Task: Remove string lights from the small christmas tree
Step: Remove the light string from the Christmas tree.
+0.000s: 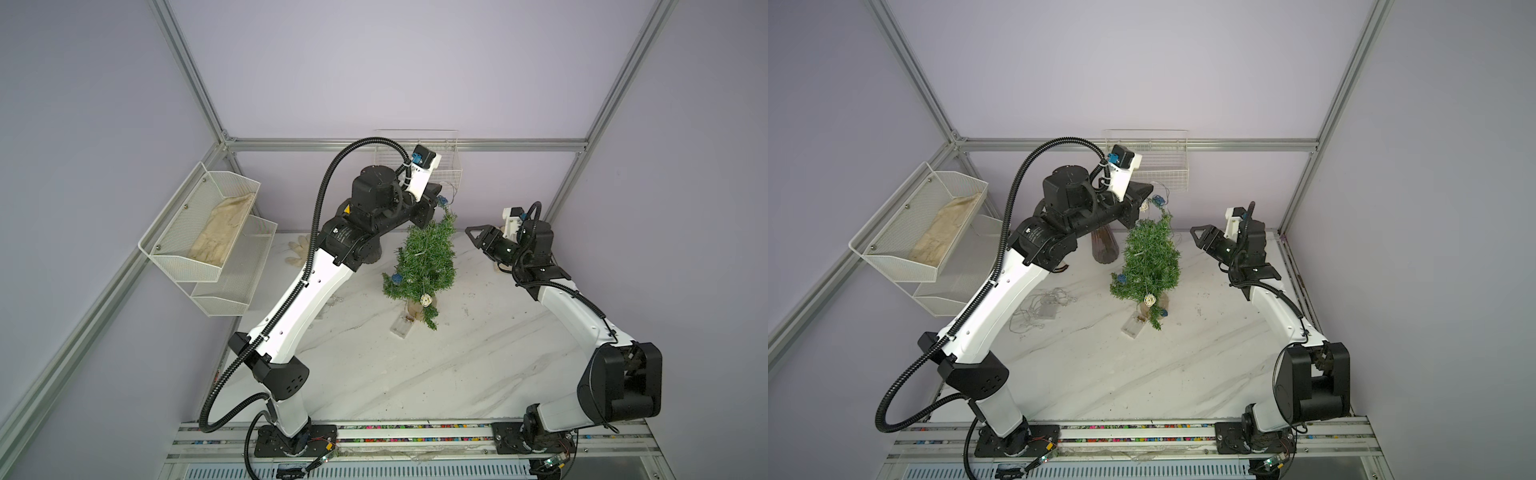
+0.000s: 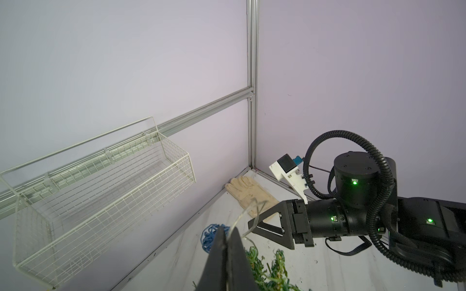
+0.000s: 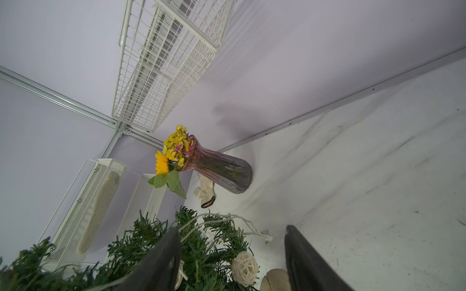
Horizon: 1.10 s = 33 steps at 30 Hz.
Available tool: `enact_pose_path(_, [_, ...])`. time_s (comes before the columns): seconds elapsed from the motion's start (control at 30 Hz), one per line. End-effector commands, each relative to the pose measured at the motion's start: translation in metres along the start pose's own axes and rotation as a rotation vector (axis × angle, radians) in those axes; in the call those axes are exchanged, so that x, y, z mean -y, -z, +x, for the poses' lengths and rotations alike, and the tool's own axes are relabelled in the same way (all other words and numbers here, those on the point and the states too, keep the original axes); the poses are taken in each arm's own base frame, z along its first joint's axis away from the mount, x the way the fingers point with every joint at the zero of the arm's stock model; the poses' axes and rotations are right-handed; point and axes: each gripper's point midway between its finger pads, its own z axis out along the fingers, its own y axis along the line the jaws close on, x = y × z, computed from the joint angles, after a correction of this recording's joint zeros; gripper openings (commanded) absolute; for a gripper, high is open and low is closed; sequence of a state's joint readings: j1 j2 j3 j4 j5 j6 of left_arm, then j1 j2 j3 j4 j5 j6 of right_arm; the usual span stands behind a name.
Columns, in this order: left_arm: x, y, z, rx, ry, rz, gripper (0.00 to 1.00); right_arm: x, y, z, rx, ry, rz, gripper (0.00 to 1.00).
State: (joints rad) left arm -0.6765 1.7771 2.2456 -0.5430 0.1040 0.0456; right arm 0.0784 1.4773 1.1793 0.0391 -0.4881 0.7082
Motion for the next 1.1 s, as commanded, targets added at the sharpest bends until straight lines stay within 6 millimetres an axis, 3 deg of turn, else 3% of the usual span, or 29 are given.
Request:
enact_pose_path(0.0, [-0.007,0.02,-0.04,0.089,-0.047,-0.017,0.02,-0.01,0.01,-0.005,0.015,0.028,-0.017,0.67])
enact_pose_path(0.27, [-0.02,0.032,-0.054,0.114,-0.083,-0.066,0.02,-0.022,0.015,-0.013,0.031,0.042,-0.04,0.67])
enact_pose_path(0.53, [-0.014,0.045,-0.059,0.118,-0.062,-0.034,0.02,-0.029,0.017,-0.015,0.033,0.049,-0.056,0.67])
enact_pose_path(0.87, [-0.007,0.053,-0.043,0.078,-0.02,0.002,0.02,-0.035,0.023,-0.007,0.007,0.072,-0.089,0.67])
enact_pose_path(1.07, [-0.008,0.047,-0.035,0.058,-0.015,-0.001,0.01,-0.039,0.042,-0.001,0.03,0.069,-0.083,0.67])
